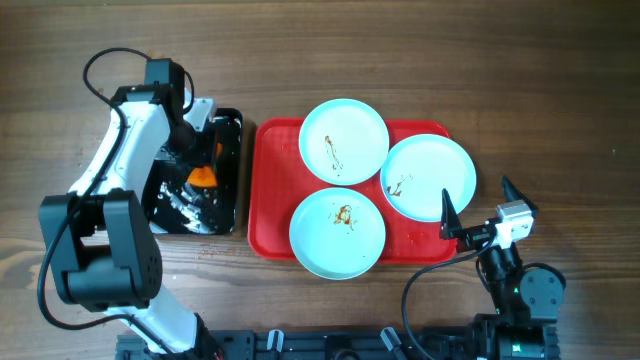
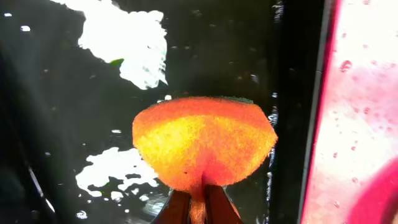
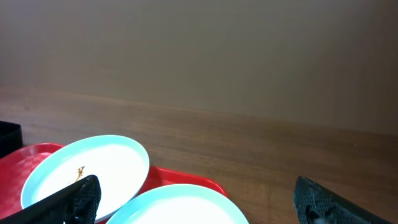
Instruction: Clean dirty plates on tray and stack at the side
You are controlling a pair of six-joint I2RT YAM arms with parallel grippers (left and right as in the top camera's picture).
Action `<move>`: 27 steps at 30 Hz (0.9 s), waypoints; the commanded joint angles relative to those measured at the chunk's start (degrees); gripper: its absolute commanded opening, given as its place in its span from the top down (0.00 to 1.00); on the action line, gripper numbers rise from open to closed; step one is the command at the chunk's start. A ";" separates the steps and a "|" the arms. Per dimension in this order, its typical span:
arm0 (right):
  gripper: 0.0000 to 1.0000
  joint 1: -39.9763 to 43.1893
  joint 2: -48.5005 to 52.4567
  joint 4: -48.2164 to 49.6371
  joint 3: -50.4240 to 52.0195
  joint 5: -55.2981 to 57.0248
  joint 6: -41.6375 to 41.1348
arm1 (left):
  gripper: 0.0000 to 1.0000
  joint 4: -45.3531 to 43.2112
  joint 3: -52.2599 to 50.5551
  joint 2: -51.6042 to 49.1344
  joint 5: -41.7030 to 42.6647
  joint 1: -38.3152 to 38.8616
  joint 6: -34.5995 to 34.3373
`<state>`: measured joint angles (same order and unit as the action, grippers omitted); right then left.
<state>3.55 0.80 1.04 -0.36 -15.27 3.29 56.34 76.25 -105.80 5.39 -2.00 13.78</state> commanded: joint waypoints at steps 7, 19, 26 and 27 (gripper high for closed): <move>0.00 -0.17 -0.20 0.20 0.07 -0.70 -0.37 | 0.96 -6.58 -2.78 0.35 4.39 -0.63 -1.49; 0.00 -0.17 -0.20 0.20 0.07 -0.70 -0.35 | 0.96 -16.22 -11.72 4.57 2.89 -1.18 -7.17; 0.00 -0.17 -0.20 0.20 0.07 -0.70 -0.35 | 0.96 -9.81 -9.57 17.90 2.89 -1.11 -12.74; 0.00 -0.17 -0.20 0.20 0.07 -0.70 -0.35 | 0.96 -8.00 -9.57 19.91 2.91 -1.11 -13.90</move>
<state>3.55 0.80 1.02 -0.36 -15.27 3.29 45.08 65.21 -92.05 8.40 -2.76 4.19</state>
